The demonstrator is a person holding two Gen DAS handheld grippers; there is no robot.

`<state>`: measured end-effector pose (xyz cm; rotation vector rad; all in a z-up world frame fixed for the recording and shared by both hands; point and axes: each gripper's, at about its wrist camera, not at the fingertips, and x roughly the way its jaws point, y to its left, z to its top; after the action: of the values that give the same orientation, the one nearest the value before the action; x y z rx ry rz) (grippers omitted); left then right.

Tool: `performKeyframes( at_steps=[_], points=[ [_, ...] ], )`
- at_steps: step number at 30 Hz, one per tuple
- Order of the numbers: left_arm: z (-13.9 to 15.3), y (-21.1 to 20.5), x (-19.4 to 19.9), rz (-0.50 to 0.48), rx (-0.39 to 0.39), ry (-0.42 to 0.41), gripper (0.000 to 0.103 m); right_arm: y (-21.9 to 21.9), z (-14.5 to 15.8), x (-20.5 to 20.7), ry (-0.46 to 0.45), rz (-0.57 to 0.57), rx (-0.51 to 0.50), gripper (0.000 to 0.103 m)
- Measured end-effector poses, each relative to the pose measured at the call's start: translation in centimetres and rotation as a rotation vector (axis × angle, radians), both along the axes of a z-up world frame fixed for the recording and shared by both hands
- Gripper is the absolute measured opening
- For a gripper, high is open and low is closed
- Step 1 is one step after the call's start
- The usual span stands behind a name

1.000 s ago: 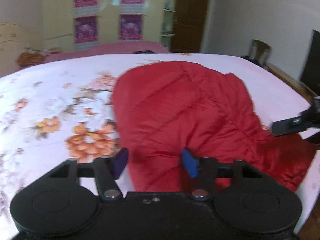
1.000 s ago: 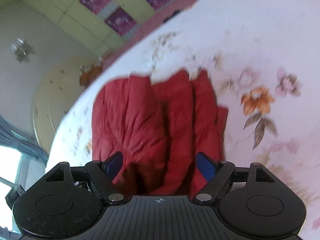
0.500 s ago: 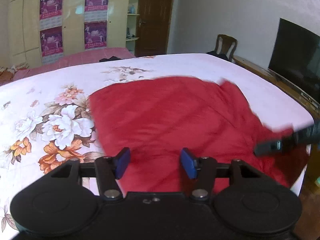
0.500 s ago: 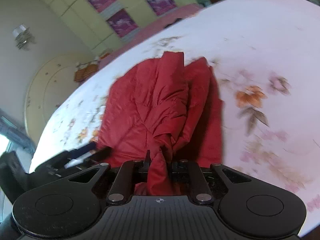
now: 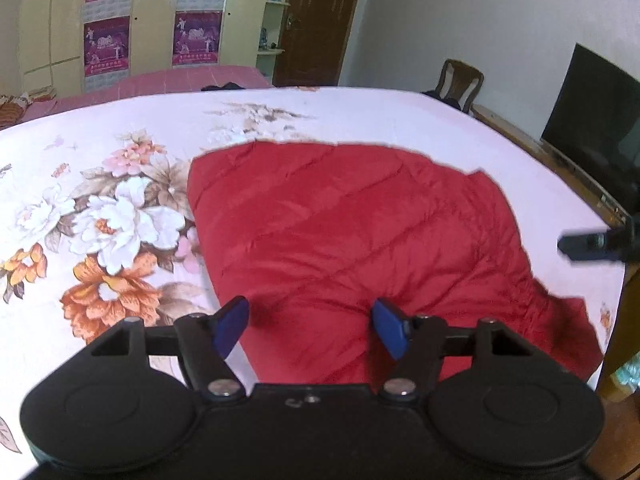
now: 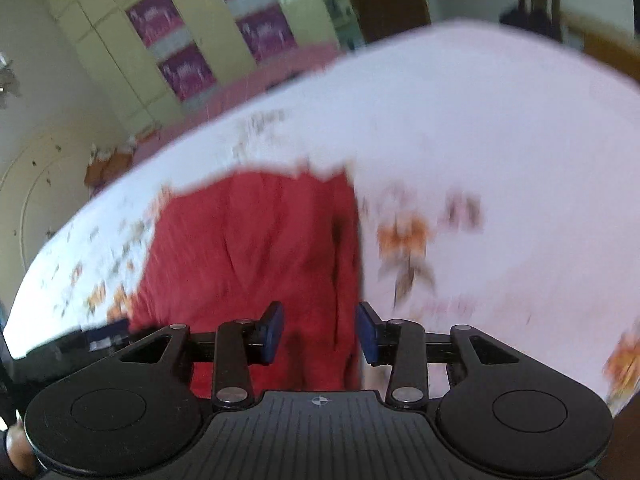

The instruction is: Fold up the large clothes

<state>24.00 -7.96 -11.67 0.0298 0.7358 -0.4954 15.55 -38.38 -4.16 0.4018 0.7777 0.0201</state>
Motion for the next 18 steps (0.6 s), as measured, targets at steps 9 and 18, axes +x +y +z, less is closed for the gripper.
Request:
performKeyframes(
  at_steps=[9,18],
  points=[
    [1.1,-1.2,4.8,0.095,-0.019,0.005,0.065,5.2,-0.9,9.8,-0.091,0.136,-0.157,0.039],
    [-2.2,-4.3,7.7,0.116,0.058,0.048,0.067,4.7,-9.2,13.8,0.016,0.108,-0.245,0.039]
  ],
)
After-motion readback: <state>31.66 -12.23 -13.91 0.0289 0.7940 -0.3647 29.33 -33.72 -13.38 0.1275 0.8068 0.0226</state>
